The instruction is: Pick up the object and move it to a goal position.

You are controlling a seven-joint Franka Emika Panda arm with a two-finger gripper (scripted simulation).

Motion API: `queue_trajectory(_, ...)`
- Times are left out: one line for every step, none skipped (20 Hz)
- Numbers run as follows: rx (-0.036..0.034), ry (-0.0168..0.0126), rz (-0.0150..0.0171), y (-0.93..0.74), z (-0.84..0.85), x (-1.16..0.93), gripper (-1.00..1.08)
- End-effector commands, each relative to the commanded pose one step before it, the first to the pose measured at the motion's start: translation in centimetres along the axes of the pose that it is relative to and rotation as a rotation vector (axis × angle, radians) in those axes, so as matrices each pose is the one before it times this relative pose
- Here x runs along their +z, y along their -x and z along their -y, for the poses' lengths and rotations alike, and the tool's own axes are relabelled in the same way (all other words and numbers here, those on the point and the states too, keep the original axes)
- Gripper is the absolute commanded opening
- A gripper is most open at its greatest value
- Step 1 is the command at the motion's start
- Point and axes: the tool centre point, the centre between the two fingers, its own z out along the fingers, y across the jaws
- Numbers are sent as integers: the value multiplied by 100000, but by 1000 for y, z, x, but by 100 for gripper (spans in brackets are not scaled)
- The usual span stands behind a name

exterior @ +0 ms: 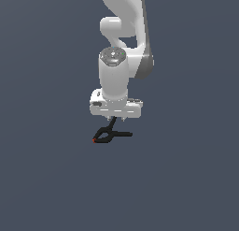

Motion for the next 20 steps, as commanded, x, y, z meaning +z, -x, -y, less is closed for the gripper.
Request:
queue_trajectory(3452, -855, 163, -1, 168, 294, 28)
queue_trajectory(1746, -427, 80, 0, 82, 143, 28)
queue_trajectory(1915, -463, 93, 1, 87, 157, 28)
queue_trajectory(2088, -499, 109, 3, 94, 171, 28)
queue_trajectory(2263, -534, 126, 5, 99, 186, 28)
queue_trajectory(2438, -568, 145, 8, 105, 200, 28)
queue_trajectory(2616, -600, 166, 11, 109, 214, 28)
queue_trajectory(2795, -629, 189, 14, 113, 229, 28)
queue_trajectory(2974, -657, 213, 18, 116, 244, 28)
queue_trajectory(3154, -682, 239, 22, 118, 258, 28)
queue_trajectory(3335, -705, 267, 27, 120, 273, 28)
queue_trajectory(3431, -707, 289, 31, 117, 280, 28)
queue_trajectory(3440, -691, 304, 34, 111, 281, 28)
queue_trajectory(3446, -673, 317, 37, 106, 281, 28)
queue_trajectory(3455, -656, 330, 39, 99, 282, 28)
queue_trajectory(3461, -639, 342, 41, 94, 282, 28)
queue_trajectory(3468, -621, 353, 42, 88, 282, 28)
queue_trajectory(3475, -603, 363, 44, 82, 282, 28)
queue_trajectory(3482, -585, 373, 45, 75, 282, 28)
queue_trajectory(3488, -567, 382, 46, 69, 282, 28)
